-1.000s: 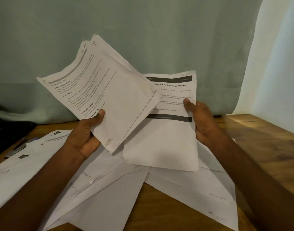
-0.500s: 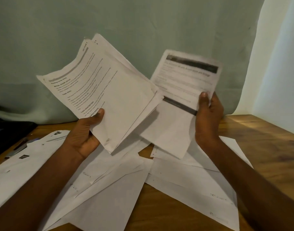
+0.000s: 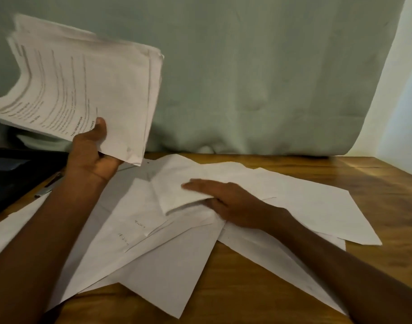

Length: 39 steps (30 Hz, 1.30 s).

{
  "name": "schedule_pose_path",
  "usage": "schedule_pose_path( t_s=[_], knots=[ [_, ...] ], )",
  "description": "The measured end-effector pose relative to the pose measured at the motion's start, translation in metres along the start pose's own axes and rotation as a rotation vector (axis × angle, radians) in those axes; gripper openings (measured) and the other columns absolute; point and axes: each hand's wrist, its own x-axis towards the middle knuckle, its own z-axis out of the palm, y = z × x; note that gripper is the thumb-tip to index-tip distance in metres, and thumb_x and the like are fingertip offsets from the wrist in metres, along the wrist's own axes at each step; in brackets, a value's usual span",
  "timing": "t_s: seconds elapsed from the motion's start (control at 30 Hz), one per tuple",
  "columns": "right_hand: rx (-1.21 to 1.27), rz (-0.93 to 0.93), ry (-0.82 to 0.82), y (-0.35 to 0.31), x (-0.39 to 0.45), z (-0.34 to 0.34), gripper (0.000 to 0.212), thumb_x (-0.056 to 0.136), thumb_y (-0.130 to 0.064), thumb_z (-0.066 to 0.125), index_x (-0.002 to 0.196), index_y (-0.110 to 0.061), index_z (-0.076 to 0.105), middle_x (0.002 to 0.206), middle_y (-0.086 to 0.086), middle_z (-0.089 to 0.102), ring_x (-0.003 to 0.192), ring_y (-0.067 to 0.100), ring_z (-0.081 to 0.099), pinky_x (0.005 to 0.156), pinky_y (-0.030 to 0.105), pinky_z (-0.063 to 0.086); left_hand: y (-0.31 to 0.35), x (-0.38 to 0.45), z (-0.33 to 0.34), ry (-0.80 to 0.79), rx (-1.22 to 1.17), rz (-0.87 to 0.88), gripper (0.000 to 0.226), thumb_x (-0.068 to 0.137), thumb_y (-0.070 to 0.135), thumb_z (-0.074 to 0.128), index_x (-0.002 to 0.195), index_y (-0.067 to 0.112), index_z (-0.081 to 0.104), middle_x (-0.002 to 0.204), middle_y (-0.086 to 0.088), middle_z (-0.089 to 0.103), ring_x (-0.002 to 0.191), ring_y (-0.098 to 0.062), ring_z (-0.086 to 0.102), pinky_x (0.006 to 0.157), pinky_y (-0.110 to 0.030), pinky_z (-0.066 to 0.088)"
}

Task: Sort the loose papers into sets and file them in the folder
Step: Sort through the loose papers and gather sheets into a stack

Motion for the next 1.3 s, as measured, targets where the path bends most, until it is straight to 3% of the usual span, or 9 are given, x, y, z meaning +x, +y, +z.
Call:
schedule_pose_path(
  t_s=[0.23,0.43,0.6,0.7,0.9,1.03,1.13,1.23,1.3],
  knots=[
    [0.186,-0.051,-0.232,-0.028,0.003,-0.005,0.062,0.097,-0.048,0.063,0.154,-0.042,0.037,0.167,-0.02,0.017,0.153,0.0,0.012,0.126,0.034,0.018,-0.048,-0.027,0.025,-0.058,0.055,-0.194,0.027,0.1,0.004,0.059,0.12,0.022,0.066,0.105,0.001,0.079,0.099,-0.017,0.074,0.083,-0.041,0.063],
    [0.253,0.233,0.075,0.001,-0.024,-0.076,0.019,0.091,-0.038,0.075,0.1,-0.022,0.08,0.101,-0.013,0.077,0.101,0.002,0.069,0.092,0.029,0.051,-0.074,-0.04,0.025,-0.087,0.039,-0.359,0.037,0.098,0.004,0.061,0.13,0.022,0.066,0.119,-0.003,0.075,0.107,-0.019,0.072,0.089,-0.046,0.06],
    [-0.185,0.677,-0.463,0.048,-0.039,-0.089,0.125,0.062,-0.086,0.067,0.162,-0.028,0.018,0.169,-0.008,0.017,0.153,0.019,0.024,0.122,0.04,0.025,-0.088,-0.043,0.021,-0.092,0.182,-0.383,0.044,0.095,0.002,0.064,0.136,0.018,0.064,0.126,-0.004,0.072,0.112,-0.021,0.07,0.087,-0.04,0.06],
    [-0.105,0.698,-0.518,0.057,-0.038,-0.087,0.125,0.068,-0.084,0.064,0.163,-0.03,0.004,0.171,-0.009,0.003,0.156,0.021,0.014,0.124,0.041,0.017,-0.087,-0.038,0.017,-0.044,0.249,-0.329,0.046,0.093,0.001,0.067,0.136,0.018,0.065,0.124,-0.001,0.073,0.105,-0.019,0.072,0.069,-0.032,0.062],
    [-0.035,0.685,-0.272,0.072,-0.044,-0.083,0.088,0.074,-0.069,0.076,0.151,-0.039,0.043,0.158,-0.014,0.039,0.143,0.018,0.04,0.112,0.037,0.034,-0.08,-0.031,0.01,0.067,0.278,-0.261,0.041,0.093,0.003,0.07,0.131,0.018,0.068,0.121,0.001,0.074,0.105,-0.019,0.071,0.063,-0.028,0.061],
    [-0.199,0.634,0.164,0.082,-0.042,-0.084,0.032,0.077,-0.044,0.084,0.095,-0.018,0.076,0.086,0.001,0.069,0.087,0.025,0.066,0.066,0.032,0.042,-0.08,-0.032,0.01,0.017,0.302,-0.189,0.043,0.094,0.003,0.068,0.132,0.021,0.066,0.124,0.001,0.073,0.111,-0.021,0.069,0.081,-0.035,0.061],
    [-0.226,0.649,0.614,0.074,-0.041,-0.099,0.023,0.087,-0.036,0.076,0.099,-0.017,0.078,0.085,0.002,0.072,0.072,0.017,0.062,0.055,0.024,0.04,-0.078,-0.034,0.013,-0.151,0.283,-0.167,0.05,0.096,0.005,0.065,0.143,0.021,0.058,0.132,-0.001,0.069,0.115,-0.021,0.069,0.084,-0.034,0.062],
    [0.243,0.498,1.038,0.058,-0.044,-0.126,0.023,0.09,-0.029,0.075,0.109,-0.015,0.077,0.101,-0.005,0.076,0.079,0.004,0.067,0.063,0.006,0.043,-0.075,-0.038,0.022,-0.31,0.259,-0.195,0.052,0.097,0.01,0.061,0.147,0.022,0.053,0.142,-0.004,0.063,0.13,-0.025,0.06,0.101,-0.043,0.054],
    [0.482,0.4,1.135,0.048,-0.05,-0.143,0.02,0.09,-0.025,0.074,0.109,-0.018,0.076,0.105,-0.007,0.077,0.089,0.003,0.069,0.079,0.016,0.052,-0.074,-0.045,0.031,-0.405,0.252,-0.213,0.052,0.099,0.009,0.056,0.149,0.021,0.051,0.144,-0.005,0.061,0.133,-0.025,0.058,0.106,-0.045,0.05]
  ],
)
